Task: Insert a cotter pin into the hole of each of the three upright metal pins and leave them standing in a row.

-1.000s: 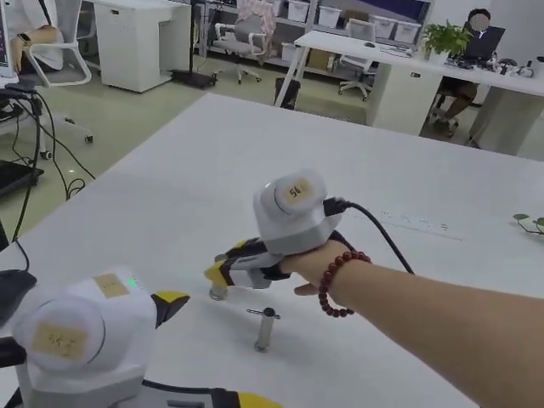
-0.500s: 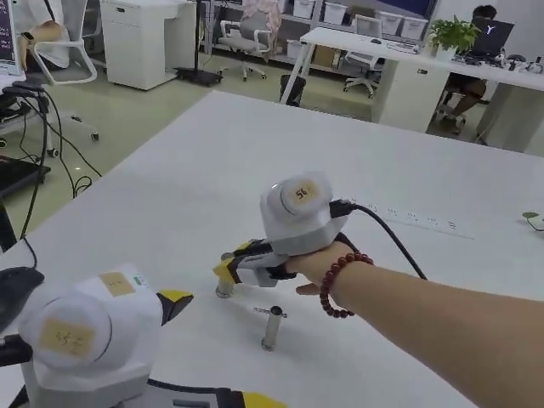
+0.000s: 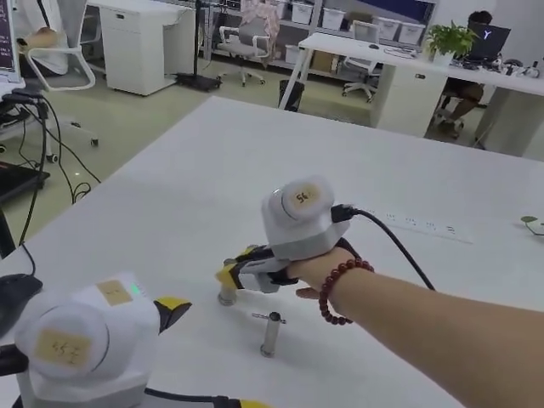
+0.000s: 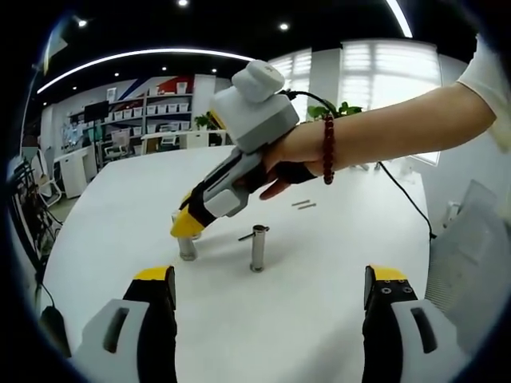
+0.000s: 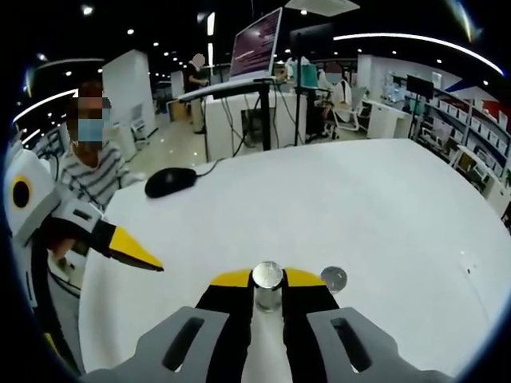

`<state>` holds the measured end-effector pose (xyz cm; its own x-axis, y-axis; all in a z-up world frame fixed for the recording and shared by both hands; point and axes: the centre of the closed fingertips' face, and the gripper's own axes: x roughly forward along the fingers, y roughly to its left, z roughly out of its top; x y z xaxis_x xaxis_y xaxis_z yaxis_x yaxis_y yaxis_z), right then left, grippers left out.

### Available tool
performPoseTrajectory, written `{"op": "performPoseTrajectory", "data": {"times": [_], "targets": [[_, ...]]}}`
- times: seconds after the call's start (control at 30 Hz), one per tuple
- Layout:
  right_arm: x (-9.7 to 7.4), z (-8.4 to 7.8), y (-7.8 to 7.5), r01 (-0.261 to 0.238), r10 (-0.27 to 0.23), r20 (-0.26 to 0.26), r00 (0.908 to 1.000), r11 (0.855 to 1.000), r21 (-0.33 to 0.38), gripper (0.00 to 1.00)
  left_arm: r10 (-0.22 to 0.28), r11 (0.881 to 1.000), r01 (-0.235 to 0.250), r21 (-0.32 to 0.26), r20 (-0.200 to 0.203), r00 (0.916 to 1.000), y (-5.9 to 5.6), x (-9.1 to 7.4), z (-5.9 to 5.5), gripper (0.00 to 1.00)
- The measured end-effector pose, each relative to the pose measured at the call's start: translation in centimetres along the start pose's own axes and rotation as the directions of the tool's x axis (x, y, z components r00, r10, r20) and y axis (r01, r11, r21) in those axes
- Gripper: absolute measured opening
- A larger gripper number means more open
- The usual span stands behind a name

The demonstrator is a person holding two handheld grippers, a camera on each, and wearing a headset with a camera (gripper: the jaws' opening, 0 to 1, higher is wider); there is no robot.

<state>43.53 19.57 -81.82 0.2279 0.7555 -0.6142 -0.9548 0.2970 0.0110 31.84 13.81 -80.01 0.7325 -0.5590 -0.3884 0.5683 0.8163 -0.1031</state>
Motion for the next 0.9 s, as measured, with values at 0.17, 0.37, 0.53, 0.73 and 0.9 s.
{"op": "performPoseTrajectory", "data": {"times": [0.17, 0.37, 0.53, 0.73, 0.9], "targets": [[-0.7, 0.2, -0.3, 0.004, -0.004, -0.001, 1.0, 1.0, 0.015, 0.13, -0.004, 1.0, 0.004, 0.005, 0.003, 1.0, -0.2, 0.1, 0.2, 0.98], [-1.7, -0.7, -0.6, 0.014, -0.014, -0.015, 0.9998, 1.0, 0.018, 0.13, -0.009, 1.0, 0.009, 0.011, 0.001, 1.0, -0.5, 0.1, 0.4, 0.98], [-2.8, -1.4, -1.0, 0.025, -0.024, -0.022, 0.9995, 0.999, 0.03, 0.13, -0.011, 1.0, 0.011, 0.013, -0.004, 0.9999, -0.8, 0.0, 0.4, 0.98], [-4.3, -2.3, -1.6, 0.042, -0.041, -0.031, 0.9987, 0.998, 0.036, 0.13, -0.006, 1.0, 0.006, 0.004, -0.001, 1.0, -0.9, 0.0, 0.5, 0.97], [-5.7, -3.1, -2.2, 0.063, -0.061, -0.029, 0.9977, 0.996, 0.061, 0.13, -0.004, 1.0, 0.004, -0.004, 0.002, 1.0, -1.0, 0.1, 0.6, 0.97]]}}
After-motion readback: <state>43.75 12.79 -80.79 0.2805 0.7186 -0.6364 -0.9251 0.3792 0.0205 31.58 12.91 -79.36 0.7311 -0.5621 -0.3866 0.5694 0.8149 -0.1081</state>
